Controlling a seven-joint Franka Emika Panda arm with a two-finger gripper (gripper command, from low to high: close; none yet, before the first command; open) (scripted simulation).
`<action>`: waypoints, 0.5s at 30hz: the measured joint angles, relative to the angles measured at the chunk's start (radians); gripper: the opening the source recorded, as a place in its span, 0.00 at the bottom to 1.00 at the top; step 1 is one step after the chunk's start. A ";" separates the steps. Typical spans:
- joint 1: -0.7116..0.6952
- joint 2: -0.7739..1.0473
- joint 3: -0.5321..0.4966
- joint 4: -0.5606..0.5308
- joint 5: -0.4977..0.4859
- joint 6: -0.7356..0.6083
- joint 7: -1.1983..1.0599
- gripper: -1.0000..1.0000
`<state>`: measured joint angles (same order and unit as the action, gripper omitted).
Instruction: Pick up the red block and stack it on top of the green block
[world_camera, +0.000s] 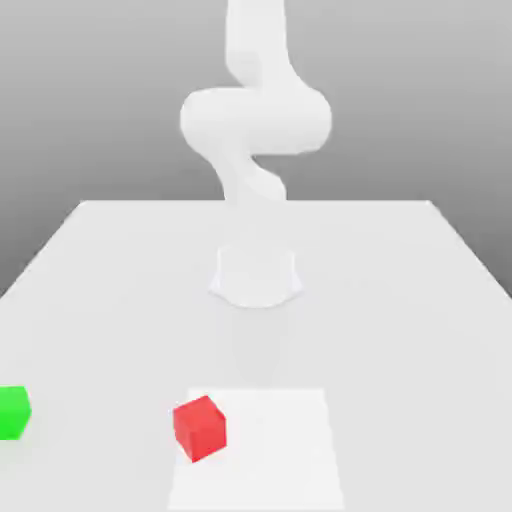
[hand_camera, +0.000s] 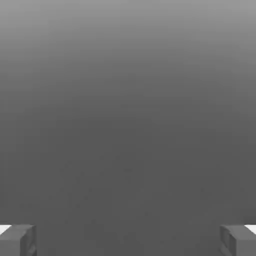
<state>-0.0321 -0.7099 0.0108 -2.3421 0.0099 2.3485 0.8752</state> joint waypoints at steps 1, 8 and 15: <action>-0.014 0.040 0.005 -0.018 0.004 0.021 0.034 0.50; -0.099 0.297 0.039 -0.138 0.017 0.159 0.259 0.50; -0.164 0.551 0.055 -0.256 0.004 0.296 0.500 0.50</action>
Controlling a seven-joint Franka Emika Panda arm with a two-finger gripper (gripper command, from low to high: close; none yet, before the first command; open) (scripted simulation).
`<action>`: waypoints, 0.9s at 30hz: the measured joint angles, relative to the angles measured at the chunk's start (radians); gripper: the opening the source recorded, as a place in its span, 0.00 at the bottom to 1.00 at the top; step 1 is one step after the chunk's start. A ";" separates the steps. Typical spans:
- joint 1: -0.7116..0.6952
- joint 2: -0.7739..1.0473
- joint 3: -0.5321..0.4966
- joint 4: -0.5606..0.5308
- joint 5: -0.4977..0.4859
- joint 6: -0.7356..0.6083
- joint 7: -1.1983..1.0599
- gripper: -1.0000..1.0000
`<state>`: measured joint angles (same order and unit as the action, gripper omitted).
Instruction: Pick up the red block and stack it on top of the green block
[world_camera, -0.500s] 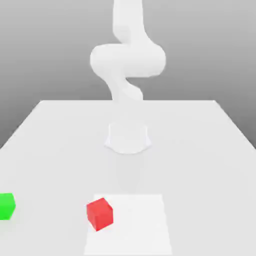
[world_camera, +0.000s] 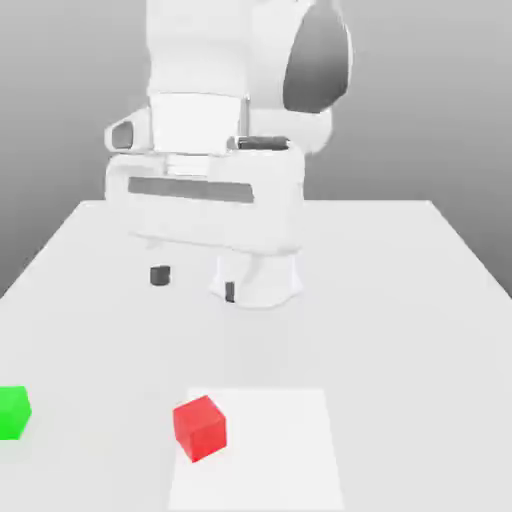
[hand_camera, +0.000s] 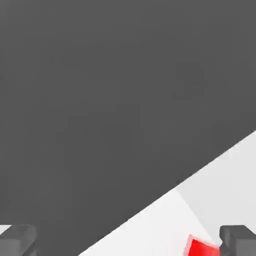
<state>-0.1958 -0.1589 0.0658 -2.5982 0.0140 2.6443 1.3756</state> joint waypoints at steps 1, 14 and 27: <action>-0.007 0.036 0.000 -0.017 -0.004 0.020 0.036 0.50; -0.015 0.429 -0.039 -0.072 -0.050 0.296 0.237 0.00; -0.093 0.244 -0.053 -0.058 -0.012 0.097 0.150 0.00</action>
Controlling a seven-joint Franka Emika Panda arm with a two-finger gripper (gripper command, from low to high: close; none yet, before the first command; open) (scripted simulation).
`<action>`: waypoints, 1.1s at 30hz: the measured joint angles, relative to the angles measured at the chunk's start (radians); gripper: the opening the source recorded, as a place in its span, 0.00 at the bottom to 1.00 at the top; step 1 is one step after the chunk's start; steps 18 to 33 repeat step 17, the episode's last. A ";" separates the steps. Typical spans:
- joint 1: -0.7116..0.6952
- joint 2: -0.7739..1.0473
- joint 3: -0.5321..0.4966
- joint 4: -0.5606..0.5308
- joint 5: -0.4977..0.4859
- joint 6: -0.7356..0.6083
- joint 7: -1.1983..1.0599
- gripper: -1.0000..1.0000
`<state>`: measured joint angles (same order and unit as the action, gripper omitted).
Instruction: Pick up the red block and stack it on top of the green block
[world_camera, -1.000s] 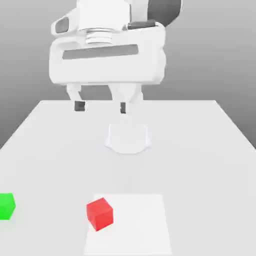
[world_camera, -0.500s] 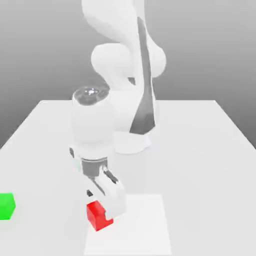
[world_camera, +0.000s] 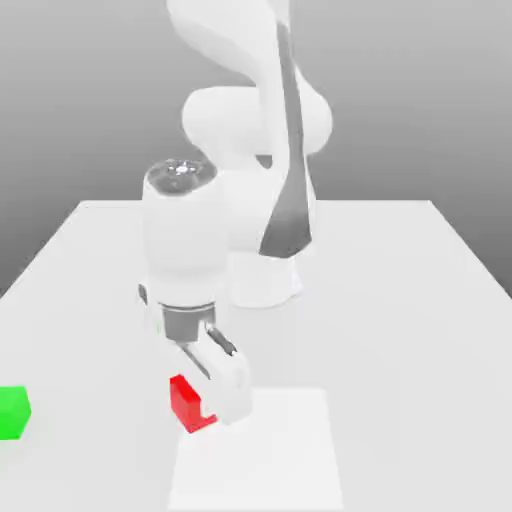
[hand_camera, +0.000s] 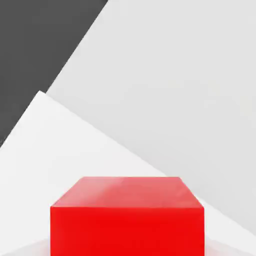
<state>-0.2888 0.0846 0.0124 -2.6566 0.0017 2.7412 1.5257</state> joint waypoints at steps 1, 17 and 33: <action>-0.033 0.005 -0.017 0.024 0.006 -0.019 -0.038 0.00; -0.319 0.227 -0.153 0.258 0.102 -0.035 -0.426 1.00; -0.319 0.227 -0.153 0.258 0.102 -0.035 -0.426 1.00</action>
